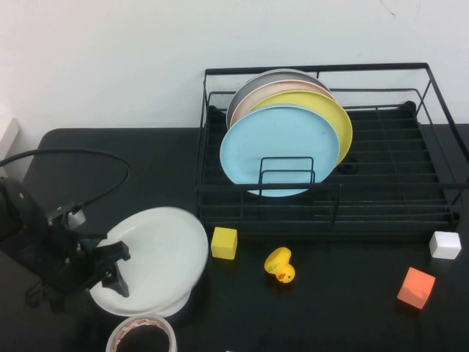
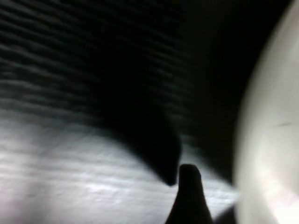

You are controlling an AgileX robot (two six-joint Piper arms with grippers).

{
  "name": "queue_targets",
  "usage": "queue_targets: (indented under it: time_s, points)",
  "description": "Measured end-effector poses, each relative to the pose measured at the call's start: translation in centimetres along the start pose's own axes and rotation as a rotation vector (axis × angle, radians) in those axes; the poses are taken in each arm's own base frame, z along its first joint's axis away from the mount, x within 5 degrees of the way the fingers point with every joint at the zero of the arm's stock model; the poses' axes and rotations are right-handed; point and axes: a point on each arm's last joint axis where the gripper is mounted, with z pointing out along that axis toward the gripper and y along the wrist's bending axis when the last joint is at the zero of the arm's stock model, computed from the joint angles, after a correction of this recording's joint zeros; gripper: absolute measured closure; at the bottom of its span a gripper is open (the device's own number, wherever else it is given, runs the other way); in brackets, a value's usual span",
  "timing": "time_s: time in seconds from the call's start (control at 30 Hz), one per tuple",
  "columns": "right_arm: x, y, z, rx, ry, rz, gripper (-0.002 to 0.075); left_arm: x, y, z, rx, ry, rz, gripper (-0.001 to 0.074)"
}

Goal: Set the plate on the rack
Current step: Pick up the plate from the table

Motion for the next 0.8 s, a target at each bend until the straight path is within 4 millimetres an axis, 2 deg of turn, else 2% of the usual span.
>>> queue_targets:
  time_s: [0.07,0.13,0.3,0.37,0.67,0.8]
  points:
    - [0.0,0.0,0.0,0.000,0.000,0.000,0.0728,-0.1,-0.1,0.3,0.026,0.002,-0.020,0.0297]
    - [0.0,0.0,0.0,0.000,0.000,0.000,0.0728,-0.3,-0.3,0.5,0.056,0.005,-0.025,0.0354]
    - [0.0,0.0,0.0,0.000,0.000,0.000,0.0728,-0.5,-0.4,1.1,0.080,0.004,-0.030,0.0628]
    - [0.0,0.0,0.0,0.000,0.000,0.000,0.0728,-0.7,-0.4,1.0,0.085,-0.013,-0.029,0.0682]
    - [0.0,0.0,0.0,0.000,0.000,0.000,0.0728,-0.4,-0.6,0.8,0.099,0.014,0.038,0.0720]
    - [0.0,0.0,0.0,0.000,0.000,0.000,0.0728,-0.2,-0.9,-0.3,0.106,-0.006,0.087,0.0731]
